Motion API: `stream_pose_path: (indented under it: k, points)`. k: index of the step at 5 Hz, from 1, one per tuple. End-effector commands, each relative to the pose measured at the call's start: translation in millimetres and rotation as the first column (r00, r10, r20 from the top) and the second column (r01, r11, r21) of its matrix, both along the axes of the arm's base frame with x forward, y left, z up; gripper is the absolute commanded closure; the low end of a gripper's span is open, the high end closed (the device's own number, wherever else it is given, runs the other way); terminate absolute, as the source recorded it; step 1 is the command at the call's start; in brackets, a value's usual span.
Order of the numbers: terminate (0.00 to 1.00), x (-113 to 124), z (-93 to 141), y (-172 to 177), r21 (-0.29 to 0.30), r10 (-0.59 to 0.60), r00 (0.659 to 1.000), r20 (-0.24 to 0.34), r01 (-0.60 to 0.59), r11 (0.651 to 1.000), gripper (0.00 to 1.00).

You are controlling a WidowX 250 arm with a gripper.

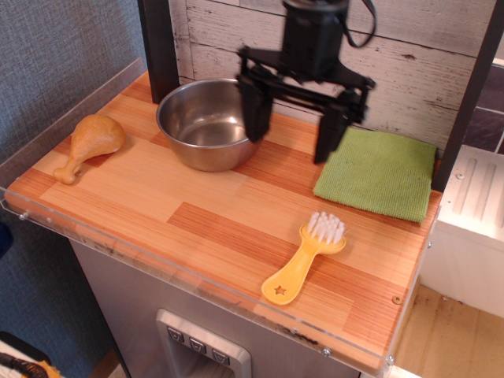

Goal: Place the chicken leg on the green cloth.

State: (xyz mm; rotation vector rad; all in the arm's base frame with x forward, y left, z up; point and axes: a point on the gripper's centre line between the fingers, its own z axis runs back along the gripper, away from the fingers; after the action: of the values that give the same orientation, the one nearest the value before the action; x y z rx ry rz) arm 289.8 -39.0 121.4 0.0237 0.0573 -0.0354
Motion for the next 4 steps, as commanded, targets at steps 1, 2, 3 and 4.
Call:
stream_pose_path:
  k: [1,2,3,4]
  points:
    - [0.0,-21.0,4.2,97.3,0.024,0.125,0.991,0.038,-0.126,0.992,0.0]
    - [0.0,-27.2,-15.7,146.9,0.059,0.187,0.982,0.031,-0.188,0.98,0.0]
    - [0.0,-27.9,-26.0,195.9,0.087,0.191,0.981,0.013,-0.192,0.978,0.0]
    - [0.0,-26.0,-24.8,216.1,0.107,0.111,0.994,0.001,-0.11,0.988,0.0]
